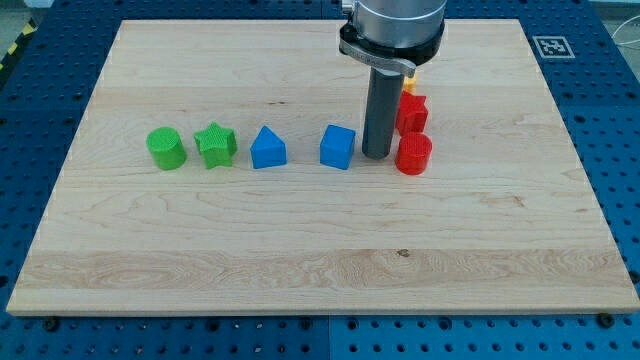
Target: Slide the blue cube slightly left
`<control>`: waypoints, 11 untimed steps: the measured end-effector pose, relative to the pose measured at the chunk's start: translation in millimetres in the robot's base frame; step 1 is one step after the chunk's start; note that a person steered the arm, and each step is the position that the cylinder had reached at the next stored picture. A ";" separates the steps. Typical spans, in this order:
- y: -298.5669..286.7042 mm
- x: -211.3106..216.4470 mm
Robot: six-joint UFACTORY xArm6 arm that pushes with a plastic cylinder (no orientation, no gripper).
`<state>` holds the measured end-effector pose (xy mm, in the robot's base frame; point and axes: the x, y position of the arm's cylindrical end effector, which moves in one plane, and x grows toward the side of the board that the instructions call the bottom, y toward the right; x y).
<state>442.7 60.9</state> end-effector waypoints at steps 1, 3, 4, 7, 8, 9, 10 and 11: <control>5.2 5.7; 4.5 5.7; 4.5 5.7; -5.8 0.9; -7.7 -4.2; -7.7 -2.4; -7.7 0.9; -11.1 0.9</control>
<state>443.7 49.8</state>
